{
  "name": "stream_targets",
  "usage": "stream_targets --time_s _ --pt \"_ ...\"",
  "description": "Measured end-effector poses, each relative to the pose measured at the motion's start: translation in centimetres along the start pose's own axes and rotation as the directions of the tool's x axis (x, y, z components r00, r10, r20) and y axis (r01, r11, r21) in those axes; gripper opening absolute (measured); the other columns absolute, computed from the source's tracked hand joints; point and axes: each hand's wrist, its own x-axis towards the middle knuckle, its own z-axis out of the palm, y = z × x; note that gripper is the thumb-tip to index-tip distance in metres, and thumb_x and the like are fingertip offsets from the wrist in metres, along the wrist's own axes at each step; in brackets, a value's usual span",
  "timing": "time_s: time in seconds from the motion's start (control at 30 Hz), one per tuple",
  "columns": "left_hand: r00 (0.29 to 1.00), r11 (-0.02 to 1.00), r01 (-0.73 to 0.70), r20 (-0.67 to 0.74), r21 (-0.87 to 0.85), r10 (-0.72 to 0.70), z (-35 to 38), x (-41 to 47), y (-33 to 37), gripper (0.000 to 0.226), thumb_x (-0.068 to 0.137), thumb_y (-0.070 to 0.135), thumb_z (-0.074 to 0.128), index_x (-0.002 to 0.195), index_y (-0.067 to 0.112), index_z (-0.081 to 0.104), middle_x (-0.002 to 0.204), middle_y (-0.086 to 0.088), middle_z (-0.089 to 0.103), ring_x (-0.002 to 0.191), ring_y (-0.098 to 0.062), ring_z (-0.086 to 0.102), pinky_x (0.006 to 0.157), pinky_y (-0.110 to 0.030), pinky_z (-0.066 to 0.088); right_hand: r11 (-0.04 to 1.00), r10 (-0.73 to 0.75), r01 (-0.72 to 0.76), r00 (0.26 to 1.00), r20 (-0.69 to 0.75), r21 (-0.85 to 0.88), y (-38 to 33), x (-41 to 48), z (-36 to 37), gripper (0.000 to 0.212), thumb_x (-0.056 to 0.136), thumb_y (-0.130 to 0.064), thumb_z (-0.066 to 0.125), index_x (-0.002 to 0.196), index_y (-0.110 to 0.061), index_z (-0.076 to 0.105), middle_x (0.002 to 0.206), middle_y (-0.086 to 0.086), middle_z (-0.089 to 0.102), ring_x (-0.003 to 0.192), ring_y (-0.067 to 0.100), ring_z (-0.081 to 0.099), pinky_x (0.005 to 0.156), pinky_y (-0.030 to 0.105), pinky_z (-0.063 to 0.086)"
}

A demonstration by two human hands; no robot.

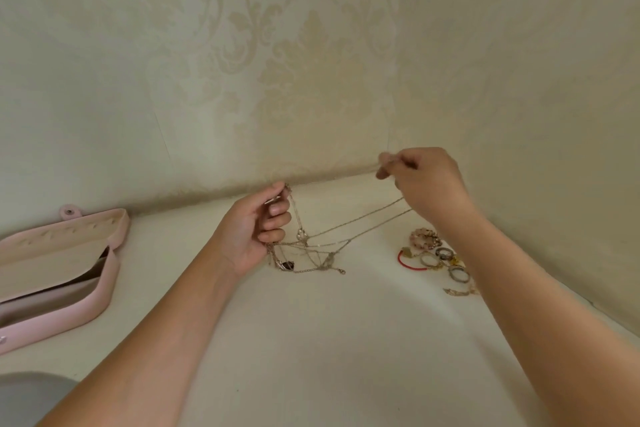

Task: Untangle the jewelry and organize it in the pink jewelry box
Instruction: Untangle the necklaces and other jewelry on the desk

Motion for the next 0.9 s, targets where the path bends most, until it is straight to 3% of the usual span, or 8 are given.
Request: stream_targets --time_s 0.1,0.2,0.27,0.37,0.5,0.6,0.77,0.9 --pt "0.990 0.998 -0.051 -0.131 -0.035 0.046 -0.8 0.6 0.1 0.023 0.085 0.026 0.057 0.068 0.017 0.045 0.051 0.009 0.033 0.038 -0.002 0.026 0.032 -0.013 0.018 0.927 0.251 -0.246 0.968 0.021 0.283 -0.3 0.3 -1.2 0.048 0.097 -0.042 0.043 0.062 -0.013 0.056 0.046 -0.004 0.041 0.040 0.011 0.031 0.044 0.023 0.026" --pt "0.967 0.995 -0.098 -0.236 -0.004 0.094 -1.5 0.8 -0.1 0.024 0.093 0.026 0.055 0.071 0.019 0.048 0.052 0.010 0.034 0.040 -0.002 0.027 0.034 -0.013 0.019 0.886 0.319 -0.321 0.946 0.063 0.336 -0.2 0.5 -2.1 0.049 0.098 -0.042 0.041 0.057 -0.015 0.045 0.039 -0.006 0.037 0.038 0.011 0.028 0.043 0.024 0.024" --pt "0.949 0.992 -0.128 -0.289 0.008 0.125 -1.9 1.0 -0.3 0.021 0.093 0.025 0.055 0.074 0.017 0.053 0.053 0.009 0.034 0.039 -0.003 0.027 0.034 -0.014 0.019 0.926 0.307 -0.312 0.950 0.059 0.213 -0.1 0.4 -2.6 0.047 0.095 -0.040 0.047 0.057 -0.014 0.048 0.045 -0.004 0.041 0.043 0.013 0.031 0.046 0.024 0.026" --pt "0.909 0.984 -0.180 -0.385 -0.014 0.161 -2.5 1.2 -0.3 0.021 0.094 0.024 0.055 0.077 0.012 0.059 0.053 0.008 0.032 0.038 -0.003 0.026 0.034 -0.014 0.022 0.980 0.189 -0.188 0.982 0.016 -0.069 0.1 0.2 -2.8 0.044 0.092 -0.042 0.054 0.062 -0.010 0.059 0.056 0.000 0.049 0.052 0.015 0.044 0.052 0.026 0.034" --pt "0.825 0.971 -0.211 -0.511 0.112 0.239 -2.9 1.3 -0.4 0.020 0.094 0.021 0.056 0.078 0.011 0.062 0.056 0.006 0.033 0.038 -0.003 0.027 0.035 -0.014 0.023 0.951 0.101 -0.043 0.979 0.178 -0.306 -0.7 -0.6 -2.7 0.036 0.077 -0.049 0.070 0.070 -0.014 0.068 0.053 -0.006 0.047 0.052 0.009 0.045 0.050 0.023 0.032" --pt "0.769 0.957 -0.229 -0.569 0.178 0.290 -3.0 1.3 -0.5 0.021 0.095 0.020 0.055 0.076 0.013 0.063 0.060 0.004 0.035 0.036 -0.002 0.028 0.035 -0.014 0.023 0.956 0.039 0.034 0.969 0.243 -0.291 -1.1 -0.9 -2.9 0.031 0.073 -0.043 0.076 0.068 -0.013 0.069 0.051 -0.007 0.041 0.047 0.007 0.037 0.048 0.019 0.028" --pt "0.732 0.953 -0.225 -0.610 0.202 0.302 -3.3 1.5 -0.7 0.025 0.097 0.017 0.050 0.076 0.012 0.062 0.063 0.001 0.040 0.037 -0.003 0.029 0.035 -0.015 0.024 0.973 -0.044 0.069 0.992 0.116 -0.219 -1.4 -1.0 -3.0 0.028 0.084 -0.039 0.067 0.068 -0.015 0.069 0.047 -0.008 0.039 0.042 0.008 0.033 0.045 0.020 0.026" --pt "0.706 0.925 -0.156 -0.616 0.347 0.350 -3.2 1.6 -0.9 0.024 0.098 0.017 0.046 0.079 0.009 0.060 0.067 -0.002 0.045 0.043 -0.009 0.035 0.034 -0.015 0.029 0.931 0.038 -0.001 0.995 0.094 -0.365 -1.1 -1.0 -2.4 0.028 0.090 -0.033 0.061 0.074 -0.010 0.068 0.049 -0.007 0.045 0.045 0.010 0.040 0.045 0.023 0.028"
